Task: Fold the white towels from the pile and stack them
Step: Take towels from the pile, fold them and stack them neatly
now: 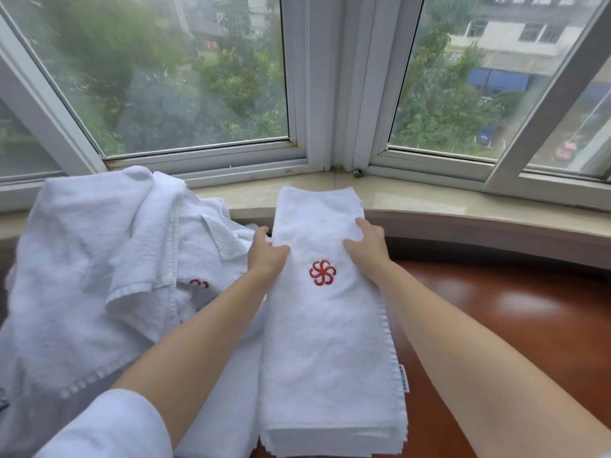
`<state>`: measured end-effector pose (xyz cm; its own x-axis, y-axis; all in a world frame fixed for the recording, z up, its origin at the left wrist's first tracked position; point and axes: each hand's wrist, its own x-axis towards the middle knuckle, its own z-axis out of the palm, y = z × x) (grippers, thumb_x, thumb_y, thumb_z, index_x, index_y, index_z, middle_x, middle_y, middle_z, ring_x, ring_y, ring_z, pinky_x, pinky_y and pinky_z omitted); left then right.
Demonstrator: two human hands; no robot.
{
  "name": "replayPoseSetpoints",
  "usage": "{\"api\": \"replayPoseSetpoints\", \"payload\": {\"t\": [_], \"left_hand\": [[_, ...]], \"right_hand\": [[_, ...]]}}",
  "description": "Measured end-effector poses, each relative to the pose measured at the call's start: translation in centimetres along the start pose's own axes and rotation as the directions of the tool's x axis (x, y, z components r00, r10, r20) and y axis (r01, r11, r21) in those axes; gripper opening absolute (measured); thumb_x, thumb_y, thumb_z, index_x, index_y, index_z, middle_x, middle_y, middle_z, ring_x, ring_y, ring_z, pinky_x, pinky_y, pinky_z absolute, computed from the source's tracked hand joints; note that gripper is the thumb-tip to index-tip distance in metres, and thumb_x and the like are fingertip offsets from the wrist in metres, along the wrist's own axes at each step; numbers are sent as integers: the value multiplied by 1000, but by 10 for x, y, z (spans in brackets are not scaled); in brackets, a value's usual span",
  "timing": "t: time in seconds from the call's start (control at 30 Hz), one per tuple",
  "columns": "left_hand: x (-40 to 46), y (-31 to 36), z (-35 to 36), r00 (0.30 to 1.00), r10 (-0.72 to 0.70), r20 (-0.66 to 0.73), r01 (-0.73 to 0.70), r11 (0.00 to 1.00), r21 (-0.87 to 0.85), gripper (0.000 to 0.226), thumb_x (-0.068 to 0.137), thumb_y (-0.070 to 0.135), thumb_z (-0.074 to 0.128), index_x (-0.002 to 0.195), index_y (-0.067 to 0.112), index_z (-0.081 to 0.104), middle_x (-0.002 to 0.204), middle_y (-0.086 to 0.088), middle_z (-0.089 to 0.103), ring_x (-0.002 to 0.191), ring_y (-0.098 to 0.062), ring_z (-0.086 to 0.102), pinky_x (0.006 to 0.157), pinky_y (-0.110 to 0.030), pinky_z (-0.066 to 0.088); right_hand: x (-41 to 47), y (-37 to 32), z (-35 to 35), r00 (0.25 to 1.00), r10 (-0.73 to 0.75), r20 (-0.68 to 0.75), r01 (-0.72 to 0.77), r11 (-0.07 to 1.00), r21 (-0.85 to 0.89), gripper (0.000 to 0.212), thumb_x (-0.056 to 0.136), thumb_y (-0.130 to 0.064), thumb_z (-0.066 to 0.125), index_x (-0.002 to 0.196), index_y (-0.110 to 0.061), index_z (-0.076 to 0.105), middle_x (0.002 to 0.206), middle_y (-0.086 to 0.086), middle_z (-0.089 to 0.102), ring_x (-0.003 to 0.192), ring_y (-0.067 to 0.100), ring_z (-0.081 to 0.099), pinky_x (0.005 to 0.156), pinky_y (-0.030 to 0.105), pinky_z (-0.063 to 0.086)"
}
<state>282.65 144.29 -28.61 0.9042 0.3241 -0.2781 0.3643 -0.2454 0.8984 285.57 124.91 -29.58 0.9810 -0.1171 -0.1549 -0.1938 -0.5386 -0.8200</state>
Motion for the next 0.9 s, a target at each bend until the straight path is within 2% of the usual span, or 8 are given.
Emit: {"api": "replayPoseSetpoints", "payload": {"t": [0.13, 0.23, 0.33, 0.53, 0.6, 0.67, 0.8, 0.9], "left_hand": [[-29, -14, -9, 997, -60, 39, 64, 992, -105, 71, 80, 9, 67, 141, 23, 33, 97, 2, 56, 96, -24, 61, 87, -41, 53], [-57, -28, -14, 994, -106, 16, 107, 986, -129, 72, 77, 11, 69, 139, 22, 34, 100, -3, 59, 100, -28, 62, 90, -46, 53], [-91, -45, -16, 995, -97, 12, 98, 990, -103, 62, 75, 9, 70, 128, 23, 40, 115, -11, 61, 100, -29, 63, 89, -46, 54], [-131, -43, -25, 988, -153, -34, 141, 959, -246, 63, 76, 6, 77, 130, 13, 44, 116, -8, 51, 106, -26, 59, 91, -41, 52], [-147, -48, -30, 985, -168, 32, 171, 977, -130, 53, 77, 9, 78, 120, 14, 48, 114, -8, 56, 100, -25, 61, 84, -39, 55], [-161, -52, -40, 953, -242, 185, 243, 970, 18, 45, 80, 14, 77, 117, 12, 51, 107, -7, 63, 89, -24, 64, 68, -35, 55], [-168, -48, -60, 875, -314, 368, 243, 943, 227, 39, 87, 27, 72, 120, 14, 55, 99, -5, 64, 67, -20, 66, 51, -30, 55], [-159, -42, -70, 957, -185, 223, 118, 952, 281, 35, 91, 33, 65, 116, 12, 53, 104, -9, 61, 60, -21, 62, 53, -29, 55]], "right_hand": [[-39, 9, -5, 997, 65, -37, -63, 997, 45, 63, 88, -24, 58, 146, -24, 33, 137, 7, 29, 102, 20, 49, 90, 27, 42], [-80, 15, -4, 989, 124, -76, -130, 989, -74, 57, 91, -34, 53, 143, -30, 32, 133, 5, 34, 91, 20, 48, 81, 27, 38], [-114, 22, 0, 996, 86, -36, -92, 975, -200, 54, 93, -36, 48, 144, -35, 30, 132, 4, 34, 105, 28, 53, 80, 28, 36], [-134, 13, -28, 997, -15, -73, 13, 1000, -20, 56, 89, -22, 53, 143, -28, 42, 139, 7, 40, 122, 25, 48, 96, 27, 37], [-143, 14, -28, 997, 49, 56, -31, 956, -293, 57, 89, -37, 54, 143, -30, 39, 141, 7, 34, 125, 28, 46, 98, 32, 38], [-155, 18, -20, 994, 54, 100, 12, 824, -566, 56, 86, -52, 53, 137, -32, 42, 140, 6, 27, 126, 28, 39, 100, 36, 36], [-165, 8, 1, 986, -161, 34, 142, 728, -671, 45, 89, -45, 51, 131, -30, 46, 154, 6, 8, 139, 27, 8, 113, 39, 12], [-164, -8, 16, 971, -222, 86, 214, 655, -725, 45, 90, -36, 50, 134, -28, 45, 156, 5, 6, 143, 27, 1, 116, 40, 4]]}}
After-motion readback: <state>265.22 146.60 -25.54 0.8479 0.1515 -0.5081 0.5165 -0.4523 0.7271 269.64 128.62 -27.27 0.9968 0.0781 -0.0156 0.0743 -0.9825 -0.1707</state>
